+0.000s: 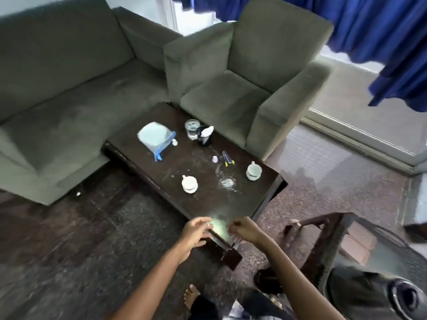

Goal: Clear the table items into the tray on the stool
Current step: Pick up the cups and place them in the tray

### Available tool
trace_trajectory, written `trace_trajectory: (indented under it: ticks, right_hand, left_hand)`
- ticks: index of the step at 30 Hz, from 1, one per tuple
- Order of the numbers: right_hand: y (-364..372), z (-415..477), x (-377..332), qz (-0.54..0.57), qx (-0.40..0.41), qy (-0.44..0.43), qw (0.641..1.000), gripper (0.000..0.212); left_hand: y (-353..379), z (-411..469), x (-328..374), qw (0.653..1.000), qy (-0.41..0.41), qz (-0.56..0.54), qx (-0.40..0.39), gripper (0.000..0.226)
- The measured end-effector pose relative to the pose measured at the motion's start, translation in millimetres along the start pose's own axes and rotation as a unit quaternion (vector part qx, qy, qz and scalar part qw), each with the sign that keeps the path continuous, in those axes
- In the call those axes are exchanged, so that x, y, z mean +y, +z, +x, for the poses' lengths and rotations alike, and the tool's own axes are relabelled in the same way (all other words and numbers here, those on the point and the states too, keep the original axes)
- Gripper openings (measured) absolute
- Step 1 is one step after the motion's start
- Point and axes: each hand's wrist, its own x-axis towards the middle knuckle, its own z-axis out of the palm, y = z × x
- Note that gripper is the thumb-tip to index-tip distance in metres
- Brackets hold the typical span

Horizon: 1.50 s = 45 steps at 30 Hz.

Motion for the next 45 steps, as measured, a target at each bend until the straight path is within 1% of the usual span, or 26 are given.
trace_trajectory:
  ticks: [4, 5, 7, 10, 13, 17, 20, 22, 25, 29, 31, 33, 35, 38, 40, 42, 44, 45]
  right_hand:
    - [34, 18, -42, 0.014, -0.058, 0.027, 0.998, 0.015]
    - [39, 23, -50, 0.018, -0.07, 0.035, 0.997, 0.012]
    - [45, 34, -64, 0.032, -0.078, 0.047, 0.995, 0.013]
    - [52, 56, -74, 0.064, -0.06, 0.072, 0.994, 0.015]
    - [58, 83, -78, 0.109, -0.02, 0.097, 0.989, 0.012]
    - [65, 130, -79, 0.155, 0.02, 0.142, 0.977, 0.011]
    - [67, 174, -81, 0.183, 0.049, 0.176, 0.966, 0.015]
    - [66, 199, -85, 0.174, 0.06, 0.196, 0.963, 0.017]
    - [63, 235, -88, 0.128, 0.059, 0.217, 0.966, 0.014]
    - [68, 290, -75, 0.049, 0.035, 0.21, 0.976, 0.003]
    - [69, 302, -77, 0.021, 0.038, 0.217, 0.975, 0.012]
    - [70, 304, -87, 0.002, 0.048, 0.22, 0.974, 0.032]
    - [75, 307, -91, 0.002, 0.053, 0.222, 0.974, 0.044]
    - [85, 314, -86, 0.036, 0.057, 0.244, 0.968, 0.046]
    - [93, 323, -76, 0.107, 0.073, 0.276, 0.952, 0.046]
    - [103, 338, -54, 0.152, 0.091, 0.295, 0.939, 0.046]
    - [106, 345, -46, 0.16, 0.103, 0.295, 0.936, 0.044]
    - [100, 339, -56, 0.151, 0.109, 0.289, 0.939, 0.041]
  left_hand:
    - [-58, 2, 0, 1.0, 0.014, -0.015, 0.022, 0.022]
    - [-69, 5, 2, 0.999, 0.015, -0.015, 0.027, 0.023]
    - [-85, 13, 7, 0.999, 0.016, -0.014, 0.033, 0.024]
    - [-104, 26, 18, 0.999, 0.013, -0.007, 0.042, 0.023]
    - [-118, 43, 30, 0.999, 0.006, 0.003, 0.043, 0.023]
    - [-137, 76, 52, 0.999, -0.003, 0.017, 0.035, 0.021]
    - [-150, 105, 77, 0.999, -0.007, 0.034, 0.037, 0.023]
    - [-157, 121, 99, 0.998, -0.02, 0.051, 0.04, 0.023]
    - [-163, 144, 127, 0.997, -0.031, 0.057, 0.029, 0.022]
    - [-171, 170, 153, 0.998, -0.035, 0.044, 0.025, 0.02]
    - [-174, 179, 157, 0.998, -0.038, 0.051, 0.022, 0.019]
    - [-177, 185, 158, 0.998, -0.039, 0.056, 0.015, 0.019]
    - [-180, 191, 157, 0.997, -0.045, 0.057, 0.013, 0.02]
    - [-185, 199, 156, 0.996, -0.057, 0.063, 0.008, 0.021]
    - [-189, 202, 155, 0.996, -0.067, 0.058, 0.006, 0.02]
    - [-191, 204, 154, 0.996, -0.075, 0.053, 0.003, 0.02]
    - [-193, 206, 157, 0.995, -0.074, 0.06, -0.004, 0.02]
    - [-194, 208, 158, 0.995, -0.071, 0.072, -0.009, 0.021]
